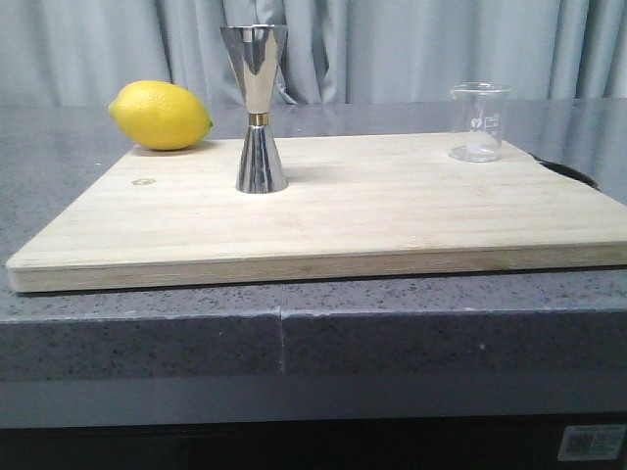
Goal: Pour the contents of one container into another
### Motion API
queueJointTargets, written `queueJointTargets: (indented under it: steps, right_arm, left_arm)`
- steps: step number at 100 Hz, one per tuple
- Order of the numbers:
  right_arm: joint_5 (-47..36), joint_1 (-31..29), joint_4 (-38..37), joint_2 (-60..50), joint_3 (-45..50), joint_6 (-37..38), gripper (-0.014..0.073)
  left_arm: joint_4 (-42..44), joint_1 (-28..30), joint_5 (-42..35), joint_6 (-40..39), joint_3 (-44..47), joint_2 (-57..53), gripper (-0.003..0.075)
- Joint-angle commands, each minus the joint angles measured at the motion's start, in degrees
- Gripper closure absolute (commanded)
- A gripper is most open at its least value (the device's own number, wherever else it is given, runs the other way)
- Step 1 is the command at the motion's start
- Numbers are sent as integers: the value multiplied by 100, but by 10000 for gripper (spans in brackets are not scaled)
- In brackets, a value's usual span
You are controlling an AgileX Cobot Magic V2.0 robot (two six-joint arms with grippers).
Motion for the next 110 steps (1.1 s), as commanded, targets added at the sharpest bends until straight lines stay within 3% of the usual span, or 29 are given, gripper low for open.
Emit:
queueJointTargets:
  steps: [1, 18, 40, 58, 110]
  right_arm:
    - [-414, -11, -67, 88, -129, -55, 652]
    - [-414, -11, -67, 88, -129, -55, 652]
    - [-414, -11, -67, 88, -129, -55, 652]
    - [-414, -11, -67, 88, -129, -55, 652]
    - [-414, -11, -67, 88, -129, -55, 652]
  left_arm:
    - [1062, -43, -396, -1302, -33, -72, 739]
    - [1896, -43, -1359, -2278, 540, -453, 739]
    - [3616, -43, -2162, -3941, 1460, -763, 739]
    - [3616, -43, -2692, -3986, 1943, -834, 739]
    - [3728, -276, -2575, -3986, 1943, -1051, 739]
